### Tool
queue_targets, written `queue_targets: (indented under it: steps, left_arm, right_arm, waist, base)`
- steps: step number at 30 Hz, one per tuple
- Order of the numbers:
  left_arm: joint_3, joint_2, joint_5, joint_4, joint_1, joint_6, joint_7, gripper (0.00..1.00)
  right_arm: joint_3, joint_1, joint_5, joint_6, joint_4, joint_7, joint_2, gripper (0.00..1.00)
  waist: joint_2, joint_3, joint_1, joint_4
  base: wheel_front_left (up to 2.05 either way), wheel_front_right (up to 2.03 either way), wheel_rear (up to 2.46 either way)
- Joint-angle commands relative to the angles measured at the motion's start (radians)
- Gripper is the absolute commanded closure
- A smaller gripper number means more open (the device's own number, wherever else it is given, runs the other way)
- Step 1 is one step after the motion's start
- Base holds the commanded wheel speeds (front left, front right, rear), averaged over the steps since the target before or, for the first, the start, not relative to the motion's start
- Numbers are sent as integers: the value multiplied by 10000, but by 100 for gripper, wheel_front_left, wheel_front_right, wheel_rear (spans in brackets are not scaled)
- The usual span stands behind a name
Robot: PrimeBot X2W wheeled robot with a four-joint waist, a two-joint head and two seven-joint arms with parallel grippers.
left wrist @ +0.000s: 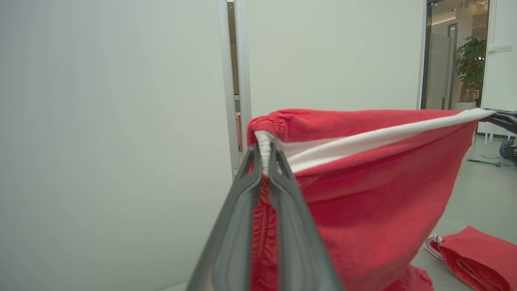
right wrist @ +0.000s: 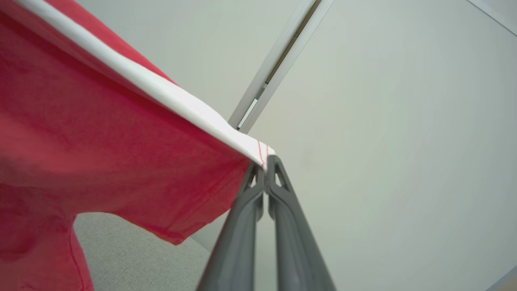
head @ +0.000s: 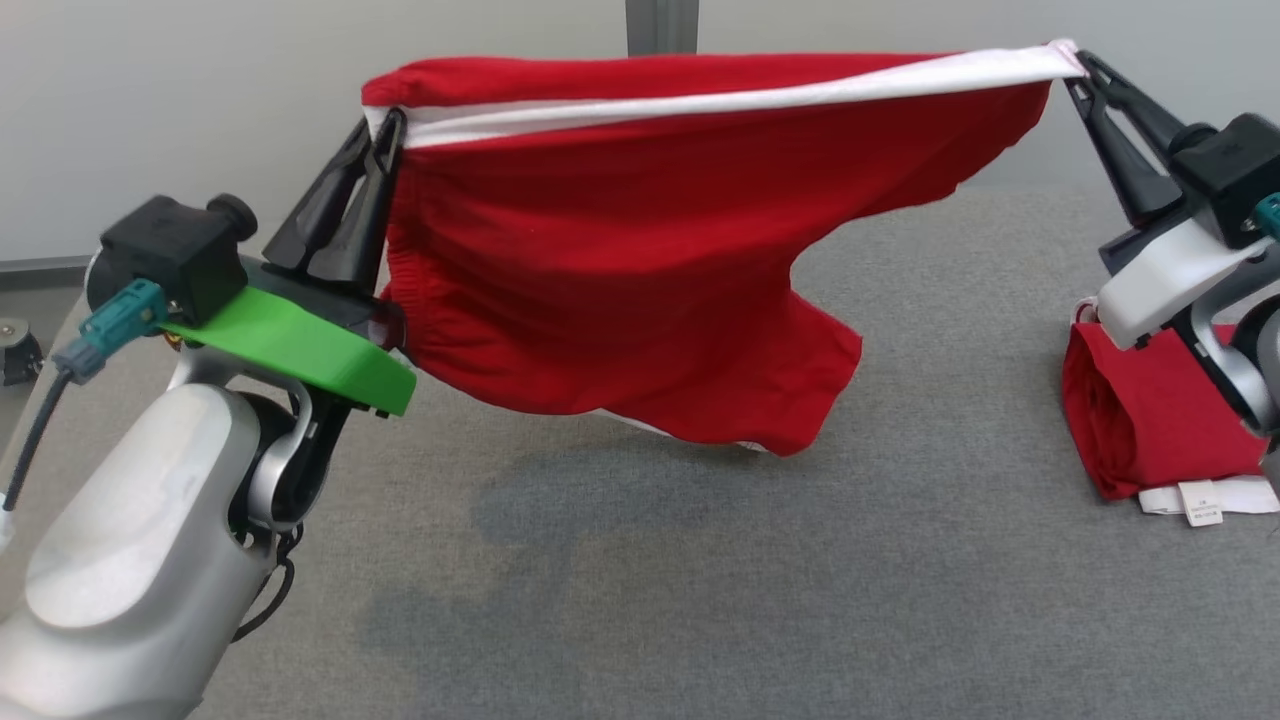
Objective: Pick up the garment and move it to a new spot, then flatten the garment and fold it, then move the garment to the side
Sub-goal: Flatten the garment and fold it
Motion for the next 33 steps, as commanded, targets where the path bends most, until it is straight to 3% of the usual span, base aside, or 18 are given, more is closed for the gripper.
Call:
queue_targets:
  steps: [1, 9, 15, 18, 23, 27, 30, 33]
  left_arm:
    - [107, 122, -15, -217, -134, 175, 151, 100]
    - [504, 649, -599, -1720, 576, 760, 858, 100]
    - [434, 1159, -487, -2397, 319, 794, 1539, 100]
    - [380, 1098, -597, -2204, -276, 617, 1958, 100]
    - [317, 874, -529, -1045, -1825, 170, 2506, 100]
    - [313, 622, -334, 379, -3528, -268, 2793, 100]
    - [426, 337, -157, 1724, -5129, -574, 2807, 100]
    - [603, -27, 134, 3171, -6608, -614, 2369, 100]
  right_arm:
    - [-125, -87, 84, -20, -324, 273, -153, 100]
    - [-598, 809, 600, -20, -2065, 1657, -310, 100]
    - [-924, 920, 853, -19, -2763, 2265, -483, 100]
    - [-805, 322, 1042, -19, -2753, 2445, -598, 100]
    - [36, -1407, 1397, -17, -1918, 2509, -775, 100]
    - [1131, -3742, 1487, -19, -696, 2357, -691, 100]
    - [1843, -5751, 1600, -19, 638, 2046, -334, 100]
    - [2163, -7452, 1428, -20, 2207, 1450, 116, 100]
  waist:
    - [0, -191, 0, -105]
    - [0, -120, 0, -239]
    - [0, 759, 0, -237]
    - [0, 1496, 0, -246]
    - [0, 2944, 0, -394]
    - [0, 4249, 0, -639]
    - [0, 5145, 0, -794]
    - [0, 5657, 0, -904]
  base:
    - [0, 0, 0]
    - [0, 0, 0]
    - [0, 0, 0]
    - [0, 0, 0]
    - [0, 0, 0]
    - [0, 0, 0]
    - [0, 0, 0]
    - [0, 0, 0]
